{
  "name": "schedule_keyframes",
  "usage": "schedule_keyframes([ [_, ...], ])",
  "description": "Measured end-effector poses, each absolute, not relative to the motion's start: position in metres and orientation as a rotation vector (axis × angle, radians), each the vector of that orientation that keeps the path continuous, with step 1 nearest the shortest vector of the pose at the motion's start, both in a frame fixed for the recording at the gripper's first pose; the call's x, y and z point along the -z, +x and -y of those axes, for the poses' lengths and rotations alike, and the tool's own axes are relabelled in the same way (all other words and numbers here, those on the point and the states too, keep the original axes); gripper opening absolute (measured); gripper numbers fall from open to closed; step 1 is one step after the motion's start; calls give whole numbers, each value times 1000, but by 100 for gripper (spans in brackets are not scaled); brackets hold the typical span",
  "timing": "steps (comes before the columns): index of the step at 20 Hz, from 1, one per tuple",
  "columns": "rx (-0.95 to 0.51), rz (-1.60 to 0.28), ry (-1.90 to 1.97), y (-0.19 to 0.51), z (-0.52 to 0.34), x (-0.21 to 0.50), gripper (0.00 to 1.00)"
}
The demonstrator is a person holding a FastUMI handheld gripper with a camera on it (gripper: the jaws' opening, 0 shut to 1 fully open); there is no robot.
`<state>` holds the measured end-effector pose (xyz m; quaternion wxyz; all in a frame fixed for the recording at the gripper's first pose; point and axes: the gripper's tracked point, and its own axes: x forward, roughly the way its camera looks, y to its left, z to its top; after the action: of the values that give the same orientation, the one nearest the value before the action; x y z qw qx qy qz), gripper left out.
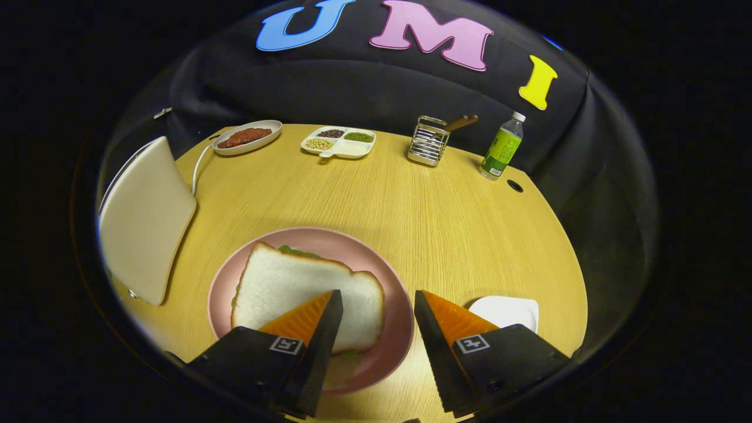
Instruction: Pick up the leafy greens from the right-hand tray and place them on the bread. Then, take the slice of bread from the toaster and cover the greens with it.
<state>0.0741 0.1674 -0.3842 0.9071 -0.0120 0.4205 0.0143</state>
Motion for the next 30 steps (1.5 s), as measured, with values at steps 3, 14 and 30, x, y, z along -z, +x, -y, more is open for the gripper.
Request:
schedule_keyframes([
  [3, -45, -841, 31, 76, -162, 372, 95],
  [14, -60, -584, 29, 83, -121, 238, 98],
  [30, -179, -296, 69, 13, -79, 99, 98],
])
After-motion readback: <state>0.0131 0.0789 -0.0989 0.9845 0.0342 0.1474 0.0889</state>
